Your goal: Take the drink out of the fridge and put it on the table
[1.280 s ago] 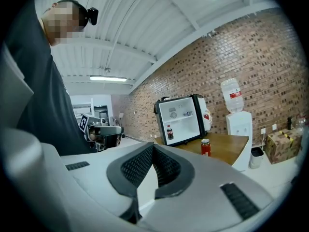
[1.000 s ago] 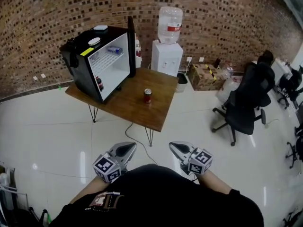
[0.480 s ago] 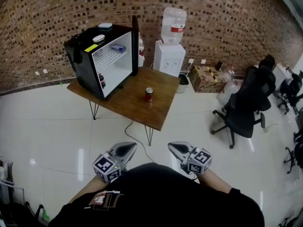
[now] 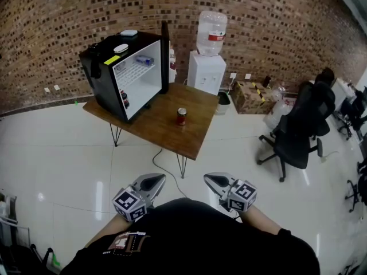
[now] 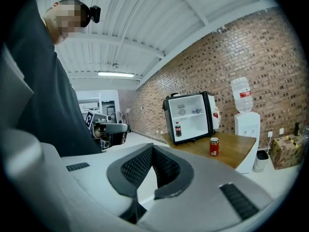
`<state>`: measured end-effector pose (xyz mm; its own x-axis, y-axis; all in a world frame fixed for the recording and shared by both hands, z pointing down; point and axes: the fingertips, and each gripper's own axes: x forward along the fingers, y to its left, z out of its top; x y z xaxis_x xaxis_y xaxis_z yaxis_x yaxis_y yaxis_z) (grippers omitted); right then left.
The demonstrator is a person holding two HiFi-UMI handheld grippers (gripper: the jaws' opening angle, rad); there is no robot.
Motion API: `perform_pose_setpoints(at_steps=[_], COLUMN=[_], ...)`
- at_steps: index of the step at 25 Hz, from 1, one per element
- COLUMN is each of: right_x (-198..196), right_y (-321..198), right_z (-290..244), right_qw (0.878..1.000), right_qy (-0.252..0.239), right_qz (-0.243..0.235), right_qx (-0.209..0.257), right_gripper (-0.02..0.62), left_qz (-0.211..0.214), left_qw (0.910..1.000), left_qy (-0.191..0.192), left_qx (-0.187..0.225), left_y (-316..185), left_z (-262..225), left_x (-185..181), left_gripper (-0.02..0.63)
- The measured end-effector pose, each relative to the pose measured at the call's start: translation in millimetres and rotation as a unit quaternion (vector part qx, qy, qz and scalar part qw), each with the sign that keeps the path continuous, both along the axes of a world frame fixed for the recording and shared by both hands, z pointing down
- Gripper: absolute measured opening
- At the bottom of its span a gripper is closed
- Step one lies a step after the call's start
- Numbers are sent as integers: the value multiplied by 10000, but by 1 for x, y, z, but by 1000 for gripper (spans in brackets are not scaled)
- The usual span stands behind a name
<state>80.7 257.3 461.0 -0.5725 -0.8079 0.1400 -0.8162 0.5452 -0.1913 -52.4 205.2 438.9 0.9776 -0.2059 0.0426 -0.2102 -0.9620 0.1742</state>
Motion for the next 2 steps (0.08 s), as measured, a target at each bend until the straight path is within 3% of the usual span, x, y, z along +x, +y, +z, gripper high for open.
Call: perform_pose_setpoints(at_steps=[2], right_x=[2], right_y=[-2], right_z=[1], right_qw=[10000], right_qy=[38], right_qz=[-7], right_qx=[33], right_gripper=[-8], left_qz=[7], left_qw=[10000], left_qy=[10], left_qx=[-17], left_y=[-2], left_z=[1], left_x=[0], left_gripper=[-8])
